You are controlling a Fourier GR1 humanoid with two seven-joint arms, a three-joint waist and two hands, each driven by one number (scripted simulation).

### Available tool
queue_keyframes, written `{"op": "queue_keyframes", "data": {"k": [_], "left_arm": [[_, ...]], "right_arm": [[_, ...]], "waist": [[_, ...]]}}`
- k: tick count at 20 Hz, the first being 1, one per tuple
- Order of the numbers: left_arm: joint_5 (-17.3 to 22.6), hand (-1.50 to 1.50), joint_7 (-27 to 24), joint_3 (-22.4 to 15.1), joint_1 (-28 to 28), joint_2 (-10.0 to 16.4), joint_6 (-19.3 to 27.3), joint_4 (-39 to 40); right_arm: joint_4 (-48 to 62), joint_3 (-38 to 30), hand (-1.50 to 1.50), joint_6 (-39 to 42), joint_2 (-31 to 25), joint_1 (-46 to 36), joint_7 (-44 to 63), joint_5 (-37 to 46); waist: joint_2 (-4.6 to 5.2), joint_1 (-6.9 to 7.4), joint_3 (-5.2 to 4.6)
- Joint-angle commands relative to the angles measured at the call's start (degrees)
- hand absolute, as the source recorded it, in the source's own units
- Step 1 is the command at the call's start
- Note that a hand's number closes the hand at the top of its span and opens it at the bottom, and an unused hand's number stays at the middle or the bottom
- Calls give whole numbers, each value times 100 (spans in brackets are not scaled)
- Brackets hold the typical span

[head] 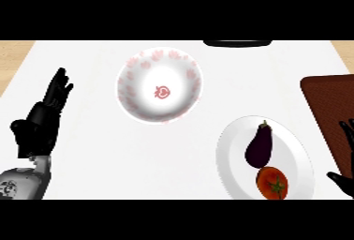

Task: Pick the eggplant from the plate and place it in the bowl

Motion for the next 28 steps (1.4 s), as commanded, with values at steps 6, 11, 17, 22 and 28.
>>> {"op": "queue_keyframes", "data": {"k": [6, 11, 17, 22, 28], "left_arm": [[-213, 0, 180, -141, -204, -135, 42, -24], [-246, 0, 217, -74, -123, -171, 20, -54], [-340, 0, 427, 14, -75, -221, -42, -215], [-469, 0, 204, 218, -325, -331, -109, 246], [-374, 0, 413, 350, -436, -259, -308, 116]], "right_arm": [[761, 411, -150, 35, -1302, -579, -626, 1867], [607, 975, -150, -27, -1490, -829, -403, 2534], [256, 1377, -150, 51, -1364, -925, -219, 2873], [191, 1656, -150, -142, -1207, -943, -164, 3459], [18, 2289, -150, -783, -750, -977, 744, 4312]], "waist": [[-46, 112, -39], [-60, 82, -47], [-73, 19, -50], [-60, 4, -49], [-60, -1, -50]]}}
